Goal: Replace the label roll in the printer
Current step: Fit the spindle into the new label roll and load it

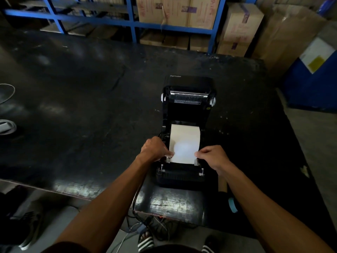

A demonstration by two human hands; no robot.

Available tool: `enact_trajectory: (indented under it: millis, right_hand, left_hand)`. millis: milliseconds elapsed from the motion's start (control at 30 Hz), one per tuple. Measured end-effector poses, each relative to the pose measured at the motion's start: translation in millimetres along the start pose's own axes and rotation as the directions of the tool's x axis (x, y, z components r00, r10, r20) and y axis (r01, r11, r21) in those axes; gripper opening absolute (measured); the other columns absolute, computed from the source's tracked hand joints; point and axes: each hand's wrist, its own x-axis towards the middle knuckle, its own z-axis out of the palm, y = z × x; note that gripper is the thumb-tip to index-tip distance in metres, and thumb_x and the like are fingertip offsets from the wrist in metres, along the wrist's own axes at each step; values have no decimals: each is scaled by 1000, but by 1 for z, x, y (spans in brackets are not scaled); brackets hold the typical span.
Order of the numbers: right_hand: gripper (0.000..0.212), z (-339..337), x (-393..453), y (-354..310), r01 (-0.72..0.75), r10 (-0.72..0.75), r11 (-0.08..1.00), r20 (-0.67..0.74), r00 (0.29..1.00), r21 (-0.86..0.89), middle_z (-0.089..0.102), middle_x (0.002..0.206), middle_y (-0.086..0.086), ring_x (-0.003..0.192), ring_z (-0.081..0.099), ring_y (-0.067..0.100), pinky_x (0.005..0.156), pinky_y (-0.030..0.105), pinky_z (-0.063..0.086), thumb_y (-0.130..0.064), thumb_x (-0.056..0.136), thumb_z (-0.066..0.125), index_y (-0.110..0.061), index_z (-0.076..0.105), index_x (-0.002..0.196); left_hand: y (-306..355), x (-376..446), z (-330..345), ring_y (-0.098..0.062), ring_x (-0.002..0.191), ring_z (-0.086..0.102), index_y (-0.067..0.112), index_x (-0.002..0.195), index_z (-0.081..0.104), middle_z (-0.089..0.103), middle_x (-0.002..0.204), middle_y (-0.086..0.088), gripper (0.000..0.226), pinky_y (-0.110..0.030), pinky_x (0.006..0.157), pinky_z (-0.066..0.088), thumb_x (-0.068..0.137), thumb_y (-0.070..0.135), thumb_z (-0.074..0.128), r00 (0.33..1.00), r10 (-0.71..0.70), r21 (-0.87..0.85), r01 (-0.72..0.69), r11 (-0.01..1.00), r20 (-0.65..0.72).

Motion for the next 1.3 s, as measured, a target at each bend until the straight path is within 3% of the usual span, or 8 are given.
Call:
enact_trajectory:
  millis: [200, 467, 567, 633, 800, 933, 1100, 1300]
  right_hand:
    - [19, -2, 4, -1, 31, -19, 989, 86, 996, -143, 74, 99, 11, 94, 67, 25, 90, 38, 53, -20, 81, 76, -6, 76, 95]
    - [11, 2, -2, 3, 93, -89, 963, 28, 996, -254, 71, 84, 1, 79, 66, 20, 75, 37, 56, -32, 82, 72, -22, 72, 77]
    - [11, 12, -15, 7, 243, -329, 861, -124, 936, -446, 54, 85, -5, 79, 55, 18, 70, 36, 50, -38, 82, 68, -30, 62, 79]
    - [7, 19, -25, 11, 388, -519, 713, -67, 852, -584, 43, 84, -8, 81, 48, 18, 69, 32, 43, -35, 84, 68, -29, 67, 84]
    - [6, 20, -35, 21, 457, -606, 563, 32, 795, -689, 34, 80, -11, 76, 31, 10, 58, 25, 28, -37, 84, 69, -33, 73, 83]
    - [9, 23, -29, 22, 493, -640, 528, 57, 766, -691, 42, 82, -9, 79, 37, 12, 60, 22, 24, -29, 89, 64, -27, 71, 83]
    - [13, 25, -23, 29, 542, -679, 422, 142, 720, -727, 53, 88, -4, 86, 45, 18, 70, 29, 33, -24, 92, 57, -22, 66, 84]
    - [14, 25, -24, 38, 588, -691, 431, 169, 703, -684, 50, 89, -5, 85, 42, 16, 71, 29, 33, -22, 93, 54, -22, 63, 83]
  left_hand:
    - [-4, 1, 3, -18, 83, 69, 16, 87, 81, 78, 89, -7, 26, -23, 72, 50, 71, 36, 83, 999, -10, -56, 8, 998, -39]
    - [1, 0, -4, -26, 93, 68, 6, 88, 79, 75, 93, -14, 29, -39, 90, 54, 77, 32, 79, 999, 21, 17, -22, 1000, 42]
    - [0, -1, -3, -26, 93, 69, 6, 90, 79, 75, 92, -13, 28, -38, 88, 55, 76, 31, 80, 999, 27, 22, -28, 999, 34]
    - [1, -3, -3, -27, 93, 69, 8, 92, 79, 75, 94, -14, 29, -37, 87, 55, 76, 32, 80, 999, 33, 44, -34, 998, 20]
    - [0, -10, -1, -29, 93, 68, 14, 89, 78, 75, 94, -13, 25, -40, 86, 56, 75, 35, 80, 998, 59, 81, -56, 995, -34]
    - [-15, -23, 10, -29, 94, 59, 16, 83, 68, 63, 97, -10, 21, -42, 80, 53, 77, 33, 78, 898, 335, 217, -279, 935, -287]
    - [-27, -33, 23, -25, 103, 43, 35, 108, 73, 52, 107, -3, 29, -41, 88, 48, 87, 51, 61, 798, 593, 515, -467, 719, -105]
    - [-34, -36, 24, -22, 110, 41, 33, 98, 76, 57, 117, 4, 24, -39, 92, 45, 86, 49, 64, 744, 666, 493, -561, 665, -52]
